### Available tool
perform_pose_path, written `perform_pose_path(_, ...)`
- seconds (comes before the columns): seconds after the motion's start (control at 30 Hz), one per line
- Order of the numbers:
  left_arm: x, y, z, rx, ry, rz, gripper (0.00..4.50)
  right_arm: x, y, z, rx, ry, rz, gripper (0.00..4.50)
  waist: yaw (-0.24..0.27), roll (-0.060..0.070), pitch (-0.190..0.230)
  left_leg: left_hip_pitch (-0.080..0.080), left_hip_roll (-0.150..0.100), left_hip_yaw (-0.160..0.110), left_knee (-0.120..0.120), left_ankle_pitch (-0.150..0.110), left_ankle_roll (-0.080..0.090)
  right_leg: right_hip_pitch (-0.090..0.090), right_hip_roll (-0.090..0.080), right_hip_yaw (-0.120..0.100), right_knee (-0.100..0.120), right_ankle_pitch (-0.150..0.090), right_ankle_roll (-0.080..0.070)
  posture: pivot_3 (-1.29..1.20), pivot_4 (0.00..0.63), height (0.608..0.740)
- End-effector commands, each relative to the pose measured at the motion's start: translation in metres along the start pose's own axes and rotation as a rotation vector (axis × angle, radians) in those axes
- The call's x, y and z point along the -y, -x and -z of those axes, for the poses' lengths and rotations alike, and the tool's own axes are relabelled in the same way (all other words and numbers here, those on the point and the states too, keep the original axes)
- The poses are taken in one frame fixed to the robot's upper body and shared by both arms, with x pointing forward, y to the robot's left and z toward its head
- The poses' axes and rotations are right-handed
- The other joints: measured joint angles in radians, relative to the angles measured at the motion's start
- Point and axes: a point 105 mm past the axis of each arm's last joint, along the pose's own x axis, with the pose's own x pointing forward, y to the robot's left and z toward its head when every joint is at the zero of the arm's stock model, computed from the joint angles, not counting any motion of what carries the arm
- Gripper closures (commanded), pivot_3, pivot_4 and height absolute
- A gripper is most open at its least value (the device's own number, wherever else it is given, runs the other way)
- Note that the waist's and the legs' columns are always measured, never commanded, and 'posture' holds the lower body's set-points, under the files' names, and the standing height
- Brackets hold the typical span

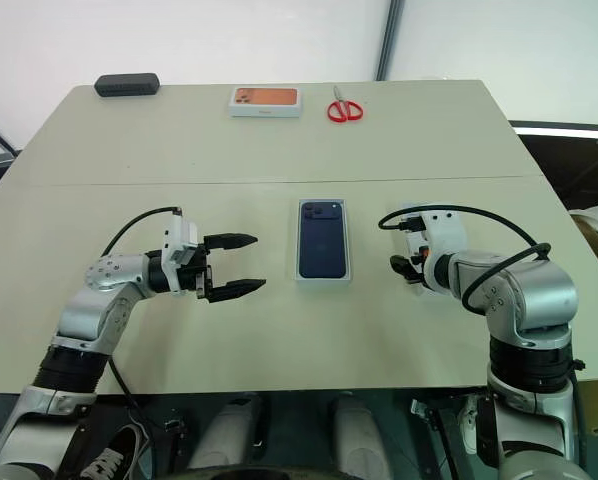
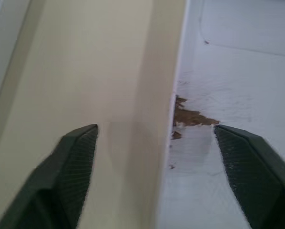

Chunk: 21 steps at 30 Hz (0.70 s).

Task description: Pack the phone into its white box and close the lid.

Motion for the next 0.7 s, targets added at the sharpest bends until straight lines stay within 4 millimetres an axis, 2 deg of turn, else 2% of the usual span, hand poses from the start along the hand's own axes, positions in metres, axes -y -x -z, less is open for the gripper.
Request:
perform_pose_path(0.03,0.002,-0.002,-0.010,0.028,-0.022,0.008,0.00,0.001,-0.001,0.005,-0.010,-0.012,0.015,2.74,0.000,0.000,0.000,0.000,0.000,0.000,0.000,0.000,0.000,0.000,0.000,0.000,0.000,0.000,0.000,0.00,0.150,0.740)
perform_pose_path(0.13,0.002,-0.002,-0.012,0.026,-0.021,0.007,0.00,0.002,-0.005,0.012,-0.036,-0.024,0.024,4.21,-0.002,0.000,0.000,0.000,0.000,0.000,0.000,0.000,0.000,0.000,0.000,0.000,0.000,0.000,0.000,0.00,0.150,0.740)
perform_pose_path(0.17,0.002,-0.001,-0.012,0.026,-0.021,0.006,0.00,0.004,-0.006,0.015,-0.044,-0.035,0.031,4.41,-0.002,-0.001,-0.001,0.000,0.000,0.000,0.000,0.000,0.000,0.000,0.001,0.000,0.000,0.000,0.000,0.00,0.150,0.740)
perform_pose_path(0.33,0.002,0.000,-0.012,0.023,-0.019,-0.001,0.00,0.005,-0.007,0.009,-0.019,-0.077,0.050,4.41,-0.002,-0.002,-0.002,0.002,0.000,0.000,0.000,0.000,0.000,0.003,0.001,0.000,0.000,0.000,0.000,0.00,0.150,0.740)
perform_pose_path(0.5,-0.008,0.004,-0.012,0.036,-0.004,-0.072,0.00,-0.001,-0.005,-0.035,0.176,-0.241,-0.027,4.41,-0.006,-0.001,-0.001,0.002,0.001,0.000,0.000,0.000,0.000,0.002,0.002,0.000,0.000,0.000,0.000,0.00,0.150,0.740)
perform_pose_path(0.6,-0.016,0.011,-0.012,0.041,-0.001,-0.117,0.00,-0.021,0.004,-0.065,0.323,-0.200,-0.150,4.41,-0.005,-0.001,-0.001,0.001,0.000,0.000,0.000,0.000,0.000,-0.001,0.001,0.000,0.001,0.000,0.000,0.00,0.150,0.740)
perform_pose_path(0.63,-0.017,0.012,-0.012,0.042,-0.003,-0.124,0.00,-0.025,0.005,-0.069,0.346,-0.200,-0.173,4.41,-0.006,-0.001,-0.001,0.000,0.000,0.000,-0.001,0.000,0.000,-0.001,0.001,0.000,0.001,0.000,0.000,0.00,0.150,0.740)
perform_pose_path(0.7,-0.021,0.016,-0.014,0.048,-0.009,-0.154,0.00,-0.045,0.010,-0.082,0.396,-0.178,-0.287,4.41,-0.005,0.000,-0.001,0.001,0.001,0.000,-0.002,0.000,0.000,-0.001,0.001,0.000,0.001,0.000,0.000,0.00,0.150,0.740)
